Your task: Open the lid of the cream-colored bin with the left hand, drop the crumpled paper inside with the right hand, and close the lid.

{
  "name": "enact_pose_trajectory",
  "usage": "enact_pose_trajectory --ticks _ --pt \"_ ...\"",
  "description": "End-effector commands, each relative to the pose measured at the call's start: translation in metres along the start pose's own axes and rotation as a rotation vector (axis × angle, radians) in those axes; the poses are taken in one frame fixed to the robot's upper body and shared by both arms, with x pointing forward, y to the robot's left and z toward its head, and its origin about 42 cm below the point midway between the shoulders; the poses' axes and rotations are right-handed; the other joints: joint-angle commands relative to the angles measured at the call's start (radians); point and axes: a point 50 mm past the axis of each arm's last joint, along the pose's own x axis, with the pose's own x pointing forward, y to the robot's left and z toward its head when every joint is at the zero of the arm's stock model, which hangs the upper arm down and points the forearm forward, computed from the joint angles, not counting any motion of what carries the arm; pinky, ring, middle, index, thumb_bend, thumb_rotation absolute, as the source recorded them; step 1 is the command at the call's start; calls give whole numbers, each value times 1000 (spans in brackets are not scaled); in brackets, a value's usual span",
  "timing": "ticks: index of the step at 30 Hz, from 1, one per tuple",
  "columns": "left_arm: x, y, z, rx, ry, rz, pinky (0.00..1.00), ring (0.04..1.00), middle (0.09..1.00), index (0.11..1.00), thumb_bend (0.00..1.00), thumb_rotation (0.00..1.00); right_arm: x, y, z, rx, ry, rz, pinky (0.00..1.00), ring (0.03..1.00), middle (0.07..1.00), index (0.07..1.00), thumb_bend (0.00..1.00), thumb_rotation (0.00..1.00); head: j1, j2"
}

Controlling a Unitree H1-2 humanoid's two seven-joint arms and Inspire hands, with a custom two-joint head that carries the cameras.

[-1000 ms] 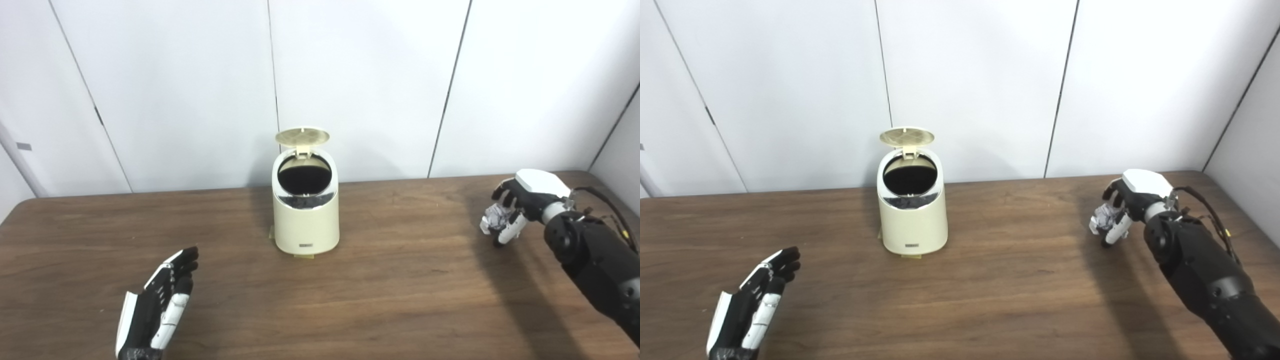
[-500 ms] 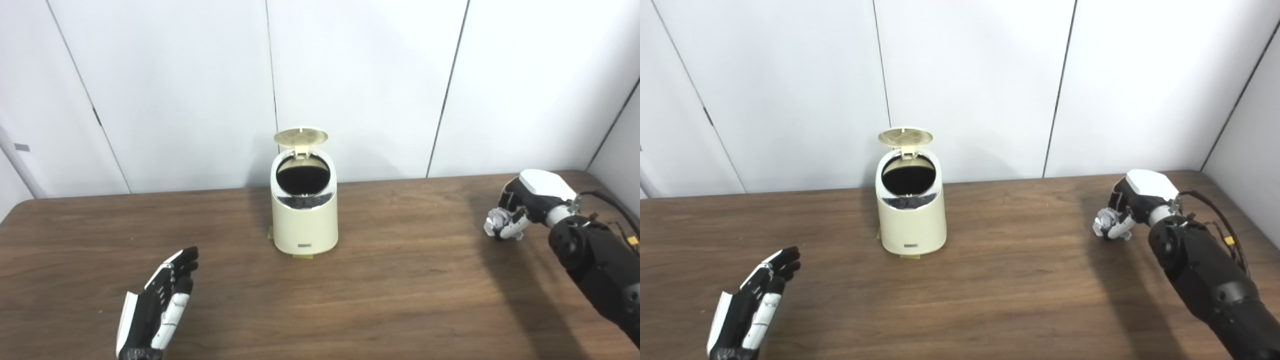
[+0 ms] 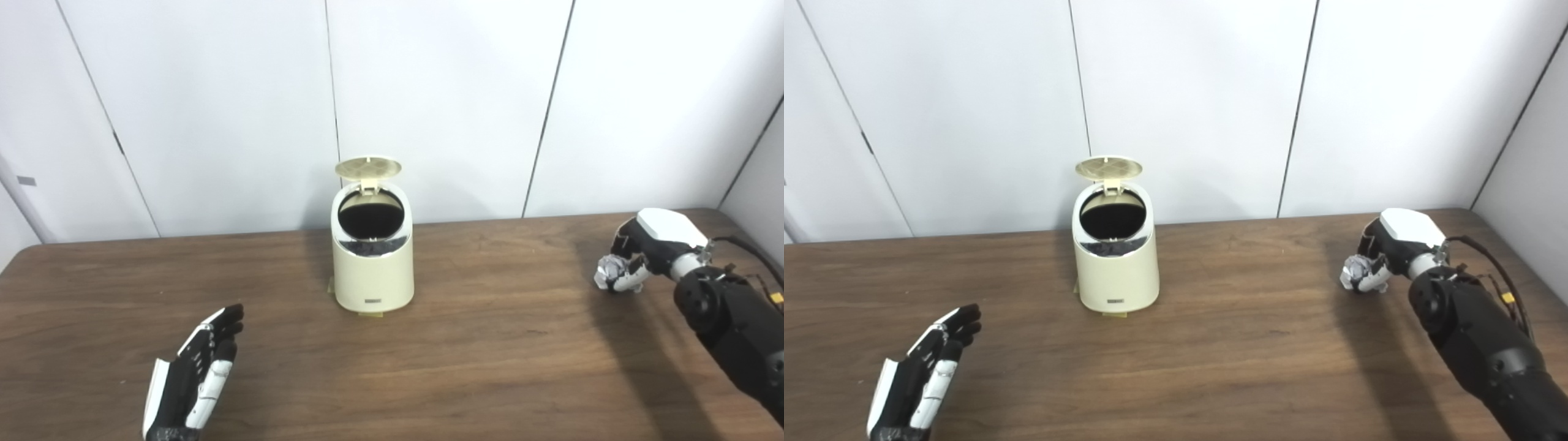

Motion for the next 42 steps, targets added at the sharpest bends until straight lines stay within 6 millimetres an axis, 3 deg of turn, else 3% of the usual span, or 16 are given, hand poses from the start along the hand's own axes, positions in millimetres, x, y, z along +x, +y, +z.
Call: enact_pose_trajectory --ticks 1,6,10,16,19,22,27,35,39,42 --pt "10 -1 13 -8 -83 15 826 818 835 854 717 865 1 -30 -6 -33 7 -64 639 590 509 476 529 0 -2 1" --pt "11 -2 13 -2 -84 12 820 814 834 855 717 873 -6 -48 6 -20 -56 -105 648 599 514 468 528 0 -4 -1" --pt "11 -2 13 -5 -85 14 825 815 836 856 709 869 -12 -62 16 -5 -96 -159 712 647 513 464 528 0 -4 -1" --pt "12 -2 13 0 -84 17 814 813 833 853 733 871 -18 -81 32 -12 -146 -179 665 602 519 458 528 0 -5 -1" --pt "12 -2 13 -1 -88 18 808 811 833 855 729 870 -22 -87 38 -17 -170 -191 619 567 508 466 529 0 -6 -3" --pt "12 -2 12 -2 -82 19 819 811 835 855 720 871 -29 -95 46 -22 -193 -206 663 570 507 466 530 0 -6 -3" --pt "12 -2 12 -5 -82 16 838 817 841 860 714 871 -39 -102 52 -17 -243 -244 594 535 483 491 530 0 -6 -4" --pt "13 -3 9 -5 -84 14 829 813 837 855 707 869 -62 -112 73 -11 -351 -330 646 556 502 464 530 0 -5 -6" --pt "14 -4 8 -13 -83 14 843 828 839 857 711 862 -71 -120 85 6 -434 -373 517 488 477 495 529 0 -3 -8" --pt "14 -4 7 -18 -85 12 849 830 839 858 695 857 -76 -126 94 6 -482 -394 476 471 476 497 529 0 -1 -10"
